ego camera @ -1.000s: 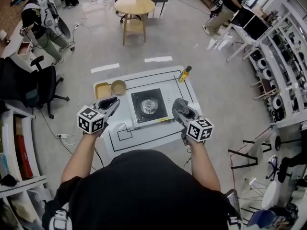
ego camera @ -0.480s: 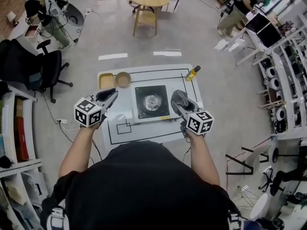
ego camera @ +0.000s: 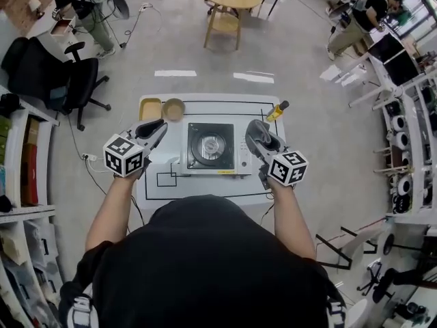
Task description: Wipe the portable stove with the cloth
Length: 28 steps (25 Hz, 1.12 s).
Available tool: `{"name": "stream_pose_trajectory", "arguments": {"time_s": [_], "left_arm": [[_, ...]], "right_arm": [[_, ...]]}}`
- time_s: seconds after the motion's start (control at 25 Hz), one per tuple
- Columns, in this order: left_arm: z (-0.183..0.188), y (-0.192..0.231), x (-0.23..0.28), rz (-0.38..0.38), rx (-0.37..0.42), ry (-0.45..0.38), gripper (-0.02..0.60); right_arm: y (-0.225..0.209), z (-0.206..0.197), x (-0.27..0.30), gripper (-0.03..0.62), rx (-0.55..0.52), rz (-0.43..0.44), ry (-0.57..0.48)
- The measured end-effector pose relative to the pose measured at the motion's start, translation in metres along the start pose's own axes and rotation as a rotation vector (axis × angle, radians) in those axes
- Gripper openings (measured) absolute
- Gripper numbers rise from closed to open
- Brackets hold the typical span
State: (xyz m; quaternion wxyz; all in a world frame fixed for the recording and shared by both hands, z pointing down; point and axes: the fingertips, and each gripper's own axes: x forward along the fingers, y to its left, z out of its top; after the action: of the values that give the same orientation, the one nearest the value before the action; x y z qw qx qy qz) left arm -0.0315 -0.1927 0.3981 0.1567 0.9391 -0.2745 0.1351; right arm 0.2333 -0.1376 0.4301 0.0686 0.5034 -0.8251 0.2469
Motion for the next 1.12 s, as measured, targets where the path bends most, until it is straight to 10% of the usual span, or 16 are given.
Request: {"name": "stream_pose_trajectory", "arguments": {"time_s": [1.12], "left_arm": [[-0.051,0.012,-0.041,0.237,-0.116,-0.019,0.069]], "right_arm": [[0.034,-0.038,0.104,0.206,-0.277,0.264,0.257]]}}
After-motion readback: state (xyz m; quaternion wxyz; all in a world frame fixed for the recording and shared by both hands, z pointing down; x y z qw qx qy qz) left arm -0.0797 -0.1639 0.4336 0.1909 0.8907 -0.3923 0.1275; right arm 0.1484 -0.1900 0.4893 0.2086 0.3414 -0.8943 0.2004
